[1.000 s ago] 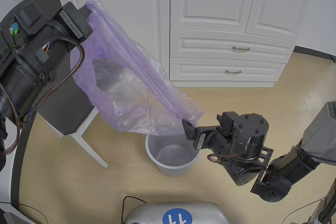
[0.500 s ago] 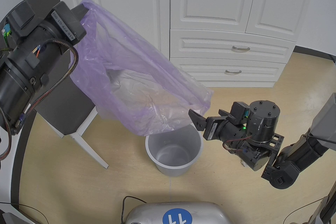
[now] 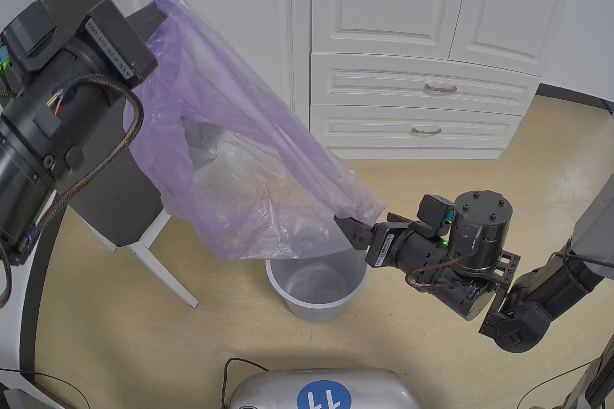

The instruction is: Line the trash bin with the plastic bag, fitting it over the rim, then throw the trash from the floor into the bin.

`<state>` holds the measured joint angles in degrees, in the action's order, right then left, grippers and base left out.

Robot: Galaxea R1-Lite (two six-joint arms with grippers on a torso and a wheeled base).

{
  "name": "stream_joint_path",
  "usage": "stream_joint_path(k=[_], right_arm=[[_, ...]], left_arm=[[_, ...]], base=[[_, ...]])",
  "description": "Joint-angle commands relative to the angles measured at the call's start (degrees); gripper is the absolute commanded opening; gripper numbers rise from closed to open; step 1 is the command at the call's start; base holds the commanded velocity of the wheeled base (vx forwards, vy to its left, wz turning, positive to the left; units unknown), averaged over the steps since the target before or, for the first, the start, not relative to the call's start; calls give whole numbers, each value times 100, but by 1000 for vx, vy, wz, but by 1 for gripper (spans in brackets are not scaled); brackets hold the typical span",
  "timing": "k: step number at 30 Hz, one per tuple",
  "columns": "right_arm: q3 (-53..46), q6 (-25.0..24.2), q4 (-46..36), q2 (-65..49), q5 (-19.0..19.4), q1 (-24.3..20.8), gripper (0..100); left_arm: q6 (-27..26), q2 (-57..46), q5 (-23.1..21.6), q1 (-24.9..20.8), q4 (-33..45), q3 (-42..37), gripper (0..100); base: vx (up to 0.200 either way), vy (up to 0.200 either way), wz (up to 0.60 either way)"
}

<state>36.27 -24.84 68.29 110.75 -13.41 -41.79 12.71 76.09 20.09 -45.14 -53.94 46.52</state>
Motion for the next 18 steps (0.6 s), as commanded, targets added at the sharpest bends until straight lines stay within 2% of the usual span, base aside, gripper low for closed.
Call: stream_joint_path(k=[1,3,8,16,17,18], right_arm=[[-67,6,18,-19,-4,-145,100],[-155,59,158,-19,-48,-303,100],[-375,94,562,-1,-13,-339,100],[-568,366,659,-36,-4,-383,100],[-586,366,729,-27,-4,-383,0],[-586,366,800,-10,-4,-383,0]], left_arm=[[-6,-33,4,-153,-2,-46,0],[-15,-33,12,-329,-2,-82,0],[-15,-77,21,-355,7,-82,0],[-15,-95,21,-355,7,-82,0],[-15,-95,21,-355,7,-82,0],[-15,-95,21,-355,7,-82,0]], base=[[0,0,0],[0,0,0],[0,0,0],[0,0,0],[0,0,0],[0,0,0]])
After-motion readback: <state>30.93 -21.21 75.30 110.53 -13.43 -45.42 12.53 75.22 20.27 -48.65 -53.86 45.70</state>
